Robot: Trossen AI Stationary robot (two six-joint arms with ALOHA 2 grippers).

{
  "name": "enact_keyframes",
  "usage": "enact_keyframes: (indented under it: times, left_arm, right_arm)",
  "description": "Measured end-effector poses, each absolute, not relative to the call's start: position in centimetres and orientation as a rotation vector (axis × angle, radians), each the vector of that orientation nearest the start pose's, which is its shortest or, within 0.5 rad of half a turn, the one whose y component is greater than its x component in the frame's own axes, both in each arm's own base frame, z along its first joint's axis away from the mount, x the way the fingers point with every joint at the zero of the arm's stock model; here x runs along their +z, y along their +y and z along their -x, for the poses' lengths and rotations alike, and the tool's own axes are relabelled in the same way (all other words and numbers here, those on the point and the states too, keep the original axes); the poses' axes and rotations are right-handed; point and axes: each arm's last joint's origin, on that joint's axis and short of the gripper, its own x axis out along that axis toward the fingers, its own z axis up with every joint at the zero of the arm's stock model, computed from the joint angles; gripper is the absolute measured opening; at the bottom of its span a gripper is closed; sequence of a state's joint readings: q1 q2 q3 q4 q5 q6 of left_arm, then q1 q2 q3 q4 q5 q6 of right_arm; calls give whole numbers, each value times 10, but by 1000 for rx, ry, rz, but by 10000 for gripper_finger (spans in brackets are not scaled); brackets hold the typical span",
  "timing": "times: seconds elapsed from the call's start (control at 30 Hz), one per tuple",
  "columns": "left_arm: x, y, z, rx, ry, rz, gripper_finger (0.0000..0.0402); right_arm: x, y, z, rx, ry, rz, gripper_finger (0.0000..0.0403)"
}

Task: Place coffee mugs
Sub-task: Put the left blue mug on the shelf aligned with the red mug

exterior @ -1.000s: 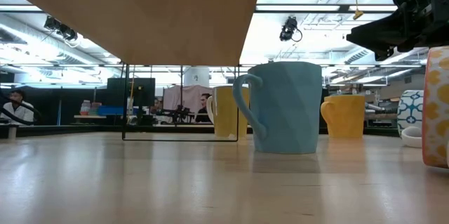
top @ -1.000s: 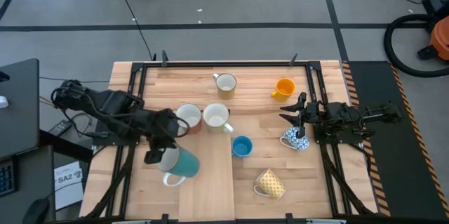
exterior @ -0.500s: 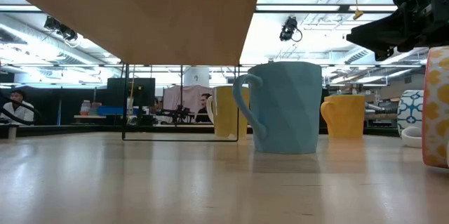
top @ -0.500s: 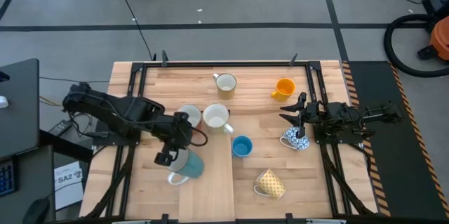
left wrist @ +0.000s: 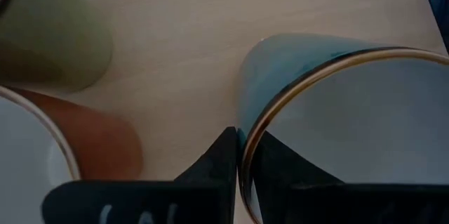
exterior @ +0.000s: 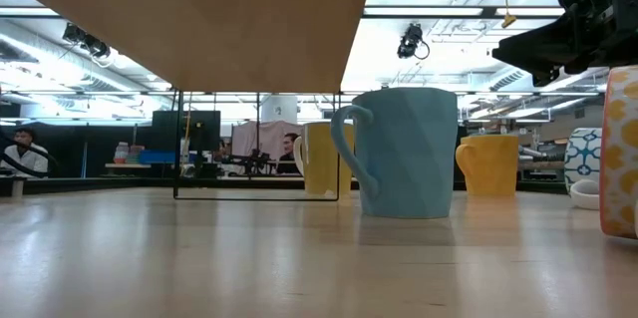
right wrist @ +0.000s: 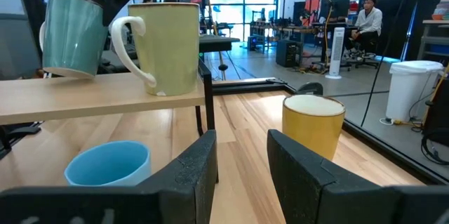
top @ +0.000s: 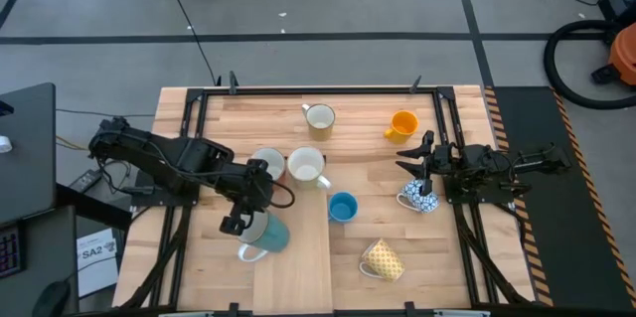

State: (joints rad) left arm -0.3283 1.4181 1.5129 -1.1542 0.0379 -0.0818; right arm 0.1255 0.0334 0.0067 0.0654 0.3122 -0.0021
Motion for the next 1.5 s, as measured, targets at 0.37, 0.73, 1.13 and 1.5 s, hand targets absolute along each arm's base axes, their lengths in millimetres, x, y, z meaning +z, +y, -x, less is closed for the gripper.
enact_keyframes:
  times: [0.37, 0.73, 1.13, 1.5]
  left_arm:
    - [394, -78, -242, -223, 1044, -139, 37]
    - [396, -76, -239, -211, 1061, -166, 37]
    - [386, -79, -248, -182, 1113, -198, 37]
    - [377, -82, -260, -177, 1144, -211, 37]
  right_arm:
    - [169, 3, -98, -187, -38, -6, 133]
    - [169, 3, -98, -187, -37, -6, 133]
    - [169, 3, -98, -187, -37, -6, 133]
    - [169, 3, -99, -188, -31, -5, 133]
